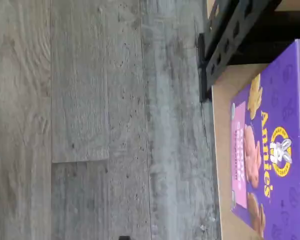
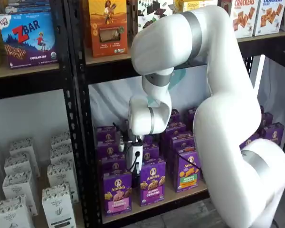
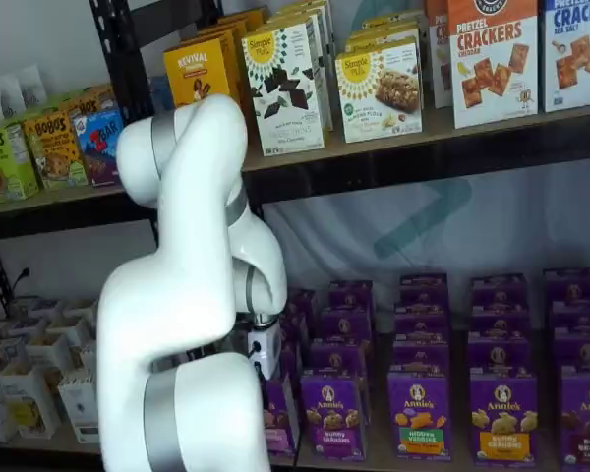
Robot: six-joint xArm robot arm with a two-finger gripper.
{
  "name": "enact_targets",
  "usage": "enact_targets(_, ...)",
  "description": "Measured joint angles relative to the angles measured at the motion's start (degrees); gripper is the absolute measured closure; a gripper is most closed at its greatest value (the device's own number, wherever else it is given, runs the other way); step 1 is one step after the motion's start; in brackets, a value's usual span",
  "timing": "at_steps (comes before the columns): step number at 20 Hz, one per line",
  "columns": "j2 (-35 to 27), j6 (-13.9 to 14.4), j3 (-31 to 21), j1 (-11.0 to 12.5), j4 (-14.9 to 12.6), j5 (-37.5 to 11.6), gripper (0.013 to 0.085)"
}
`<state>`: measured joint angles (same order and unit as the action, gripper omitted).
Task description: Pick up the purple box with a pink patch in the middle, on the bottom shelf, the first box from the left
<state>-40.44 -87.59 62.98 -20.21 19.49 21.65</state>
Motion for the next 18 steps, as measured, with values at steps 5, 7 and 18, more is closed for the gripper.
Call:
enact_targets(5, -0.27, 3.92, 0.44, -0.38, -3.8, 1.55, 0.013)
enact_targets(7, -0.32, 3.09, 0.26, -0.67, -2.62, 0.87, 0.013)
enact_targets(18, -1.17, -7.46, 1.57, -2.14, 10.29, -3.25, 0.013)
